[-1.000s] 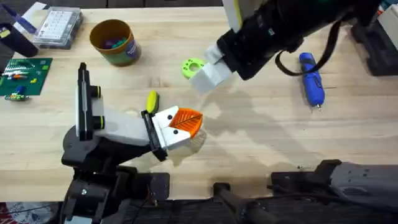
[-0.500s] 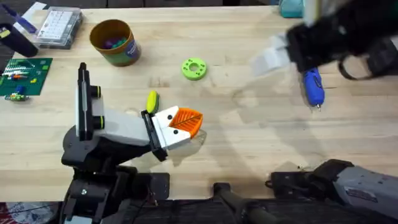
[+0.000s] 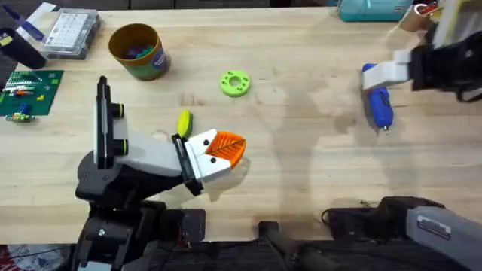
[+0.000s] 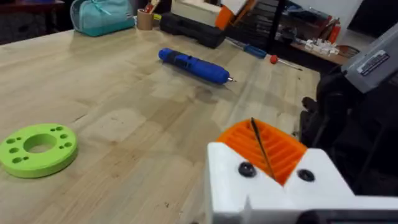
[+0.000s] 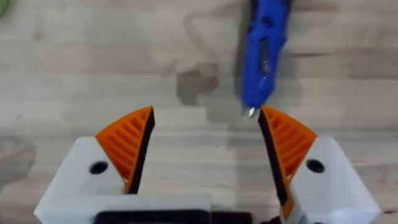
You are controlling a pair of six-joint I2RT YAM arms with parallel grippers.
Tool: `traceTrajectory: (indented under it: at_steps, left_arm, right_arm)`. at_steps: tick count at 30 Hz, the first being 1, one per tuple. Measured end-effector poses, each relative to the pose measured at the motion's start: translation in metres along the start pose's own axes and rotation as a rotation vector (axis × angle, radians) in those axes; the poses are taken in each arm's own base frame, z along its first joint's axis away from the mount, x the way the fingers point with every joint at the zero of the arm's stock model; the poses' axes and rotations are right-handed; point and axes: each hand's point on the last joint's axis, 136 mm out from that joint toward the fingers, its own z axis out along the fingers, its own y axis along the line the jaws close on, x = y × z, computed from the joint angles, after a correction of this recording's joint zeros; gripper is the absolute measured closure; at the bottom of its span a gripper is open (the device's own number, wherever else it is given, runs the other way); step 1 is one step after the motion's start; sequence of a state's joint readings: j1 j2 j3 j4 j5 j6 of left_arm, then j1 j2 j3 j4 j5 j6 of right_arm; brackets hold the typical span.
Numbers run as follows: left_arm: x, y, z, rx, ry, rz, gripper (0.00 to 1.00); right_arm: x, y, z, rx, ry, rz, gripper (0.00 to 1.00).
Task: Pick up the gripper from the table and insert it into the empty holder that is missing its gripper. Then pick up a screw, insert it into the mounting hole, and use the screwdriver to tighten it. Finally, clean up the table by picking up the vegetable and placing it into the bucket.
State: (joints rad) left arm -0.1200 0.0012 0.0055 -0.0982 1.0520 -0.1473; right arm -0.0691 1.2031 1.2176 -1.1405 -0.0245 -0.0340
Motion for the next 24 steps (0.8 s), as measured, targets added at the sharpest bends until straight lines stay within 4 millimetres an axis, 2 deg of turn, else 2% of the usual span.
traceTrajectory:
  at_steps: [7, 13, 18, 24]
  left_arm:
    - [0.001, -0.002, 0.0, 0.009, 0.003, -0.003, 0.994]
    - [0.001, -0.002, 0.0, 0.009, 0.003, -0.003, 0.994]
    - [0.001, -0.002, 0.0, 0.009, 0.003, -0.003, 0.994]
    - [0.001, -0.002, 0.0, 0.009, 0.003, -0.003, 0.994]
  right_arm:
    - [-0.035, -0.051, 0.012, 0.058, -0.101, 0.031, 0.016]
    - [-0.044, -0.084, 0.048, 0.077, -0.05, 0.038, 0.016]
    - [-0.06, -0.096, 0.091, 0.069, -0.026, 0.015, 0.016]
    - [-0.068, -0.098, 0.134, 0.016, -0.007, -0.007, 0.016]
